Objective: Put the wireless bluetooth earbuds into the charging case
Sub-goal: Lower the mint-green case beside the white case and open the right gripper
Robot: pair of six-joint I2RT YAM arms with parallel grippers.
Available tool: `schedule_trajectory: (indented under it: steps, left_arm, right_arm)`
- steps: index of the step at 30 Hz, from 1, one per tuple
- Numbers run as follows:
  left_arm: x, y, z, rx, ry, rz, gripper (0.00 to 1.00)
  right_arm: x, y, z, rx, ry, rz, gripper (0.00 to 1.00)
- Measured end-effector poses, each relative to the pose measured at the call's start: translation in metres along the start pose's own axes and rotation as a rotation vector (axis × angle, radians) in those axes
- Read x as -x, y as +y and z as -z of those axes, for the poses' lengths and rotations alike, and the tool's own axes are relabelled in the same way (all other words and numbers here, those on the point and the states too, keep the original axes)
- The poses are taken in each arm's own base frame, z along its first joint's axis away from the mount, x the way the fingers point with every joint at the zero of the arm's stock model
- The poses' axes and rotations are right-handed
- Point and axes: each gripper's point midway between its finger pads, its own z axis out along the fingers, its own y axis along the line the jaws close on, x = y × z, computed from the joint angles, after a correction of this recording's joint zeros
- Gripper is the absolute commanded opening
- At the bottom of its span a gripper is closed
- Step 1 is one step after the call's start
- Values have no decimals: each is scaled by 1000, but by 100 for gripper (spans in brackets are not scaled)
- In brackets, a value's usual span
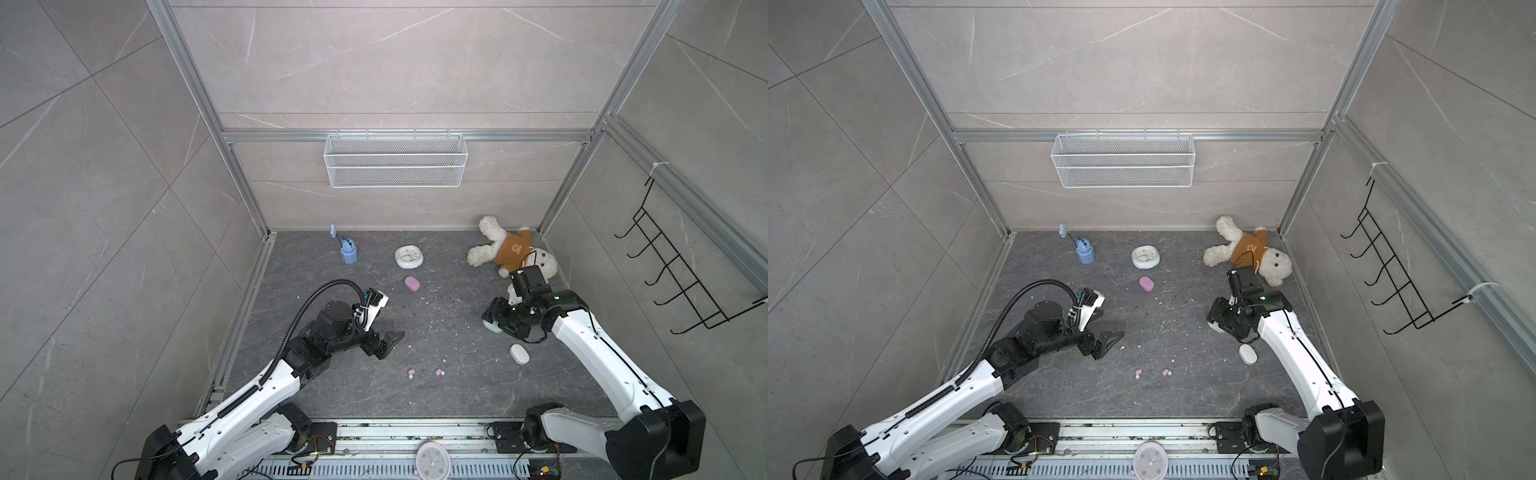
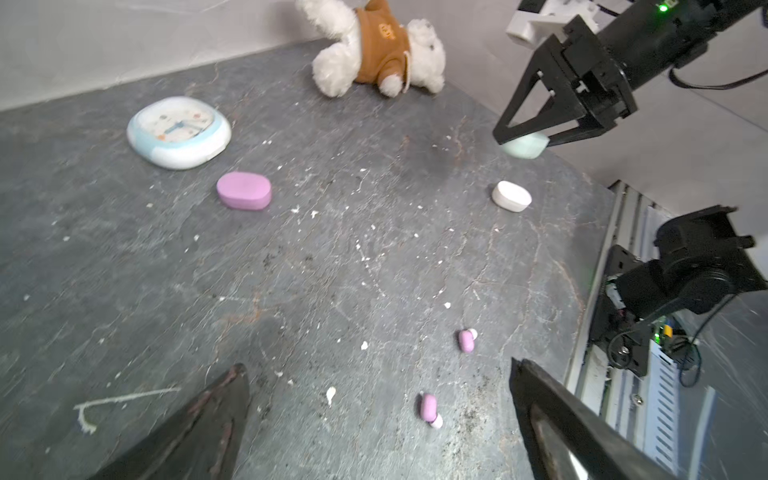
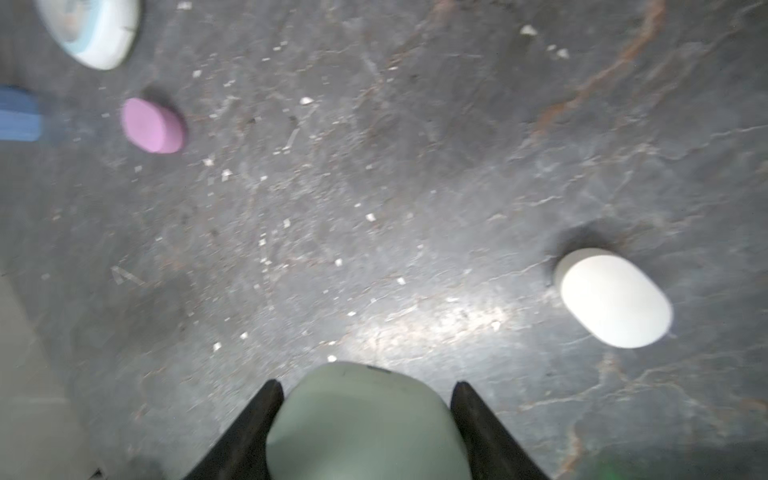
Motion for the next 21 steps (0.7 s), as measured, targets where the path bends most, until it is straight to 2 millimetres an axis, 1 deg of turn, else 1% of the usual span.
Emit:
schedule_trajectory:
  steps: [4,9,15,19,20,21]
  left_arm:
    - [-6,10,-2,51,20,53,100]
    - [-12,14,-4,71,36,100,100]
    - [-15,18,-4,96,41,125,100]
    - [-17,22,-4,117,45,136,100]
    - [-17,22,-3,123,45,140,100]
    - [-17,23,-2,129,45,144,100]
  right_arm:
    - [7,-33,-26,-105,-11,-21,51]
    - [13,-62,-54,-205,-13,-43,51]
    - [15,-81,-81,-273,-4,-49,52]
    - [13,-87,-92,-292,7,-51,52]
    - [13,-88,-94,-296,9,-51,54]
    - [13,-88,-97,-297,12,-51,59]
